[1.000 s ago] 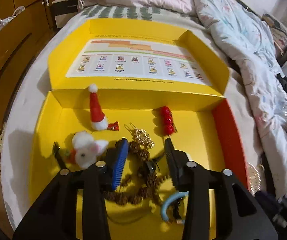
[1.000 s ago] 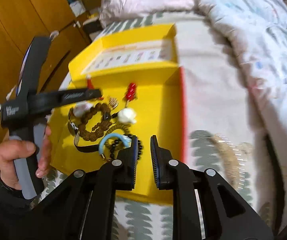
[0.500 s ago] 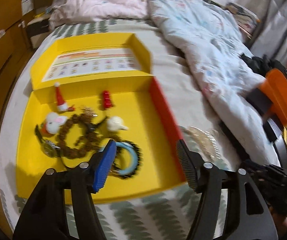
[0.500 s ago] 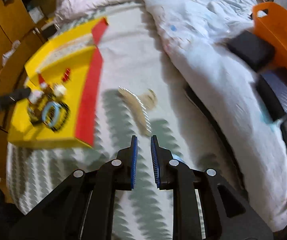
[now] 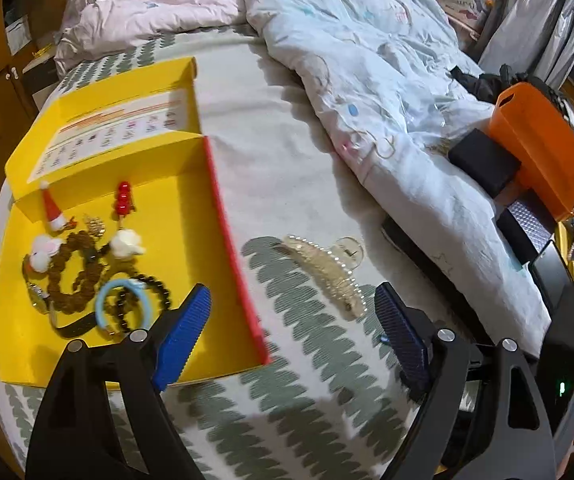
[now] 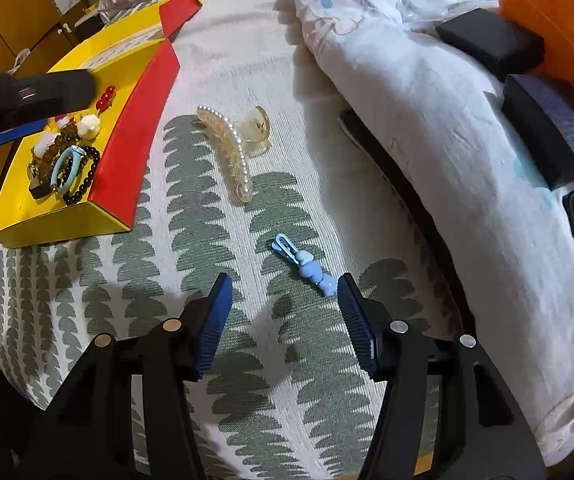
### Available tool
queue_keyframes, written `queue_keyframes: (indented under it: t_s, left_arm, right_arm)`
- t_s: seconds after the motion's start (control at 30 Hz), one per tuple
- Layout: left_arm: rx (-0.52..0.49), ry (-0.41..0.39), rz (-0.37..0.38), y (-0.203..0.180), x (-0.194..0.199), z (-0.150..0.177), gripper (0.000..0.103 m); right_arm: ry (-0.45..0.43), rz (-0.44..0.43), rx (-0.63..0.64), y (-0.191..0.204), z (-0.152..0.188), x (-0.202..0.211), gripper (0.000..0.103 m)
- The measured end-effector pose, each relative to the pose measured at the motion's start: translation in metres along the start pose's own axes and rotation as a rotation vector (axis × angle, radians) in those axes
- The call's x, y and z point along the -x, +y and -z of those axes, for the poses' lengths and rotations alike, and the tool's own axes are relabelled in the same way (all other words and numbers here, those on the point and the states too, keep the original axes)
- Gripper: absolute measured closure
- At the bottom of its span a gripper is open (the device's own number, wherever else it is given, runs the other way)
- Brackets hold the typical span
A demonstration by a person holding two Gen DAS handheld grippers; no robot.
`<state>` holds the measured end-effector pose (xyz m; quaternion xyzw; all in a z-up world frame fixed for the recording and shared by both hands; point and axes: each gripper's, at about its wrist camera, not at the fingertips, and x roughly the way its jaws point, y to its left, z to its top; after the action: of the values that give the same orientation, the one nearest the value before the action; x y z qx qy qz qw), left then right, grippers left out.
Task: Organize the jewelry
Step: 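Close the left tool on the pearl claw clip while the right tool grasps the blue bunny clip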
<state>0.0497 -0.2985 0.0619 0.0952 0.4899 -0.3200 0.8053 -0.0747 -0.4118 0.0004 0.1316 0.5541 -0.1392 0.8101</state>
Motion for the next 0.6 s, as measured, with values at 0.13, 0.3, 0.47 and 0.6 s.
queue_keyframes:
  t_s: [0.13,0.3,0.47,0.6]
  left_arm:
    - [-0.027,0.026,-0.002,-0.022,-0.018,-0.004,0.02]
    - [-0.046,0.066,0.008,-0.041,-0.04,-0.004,0.02]
    - [-0.017,0.119,0.001,-0.047,-0.063,-0.004,0.02]
    - [-0.005,0.156,-0.011,-0.048,-0.08,-0.002,0.022]
  right_arm:
    - [-0.008,-0.006,0.0,-0.007,0.002,-0.002,0.045]
    - [-0.022,-0.03,-0.001,-0.013,0.005,-0.005,0.045]
    - [-0.007,-0.05,0.039,-0.01,0.004,-0.017,0.045]
    - [0.005,-0.037,0.046,-0.011,0.003,-0.025,0.045]
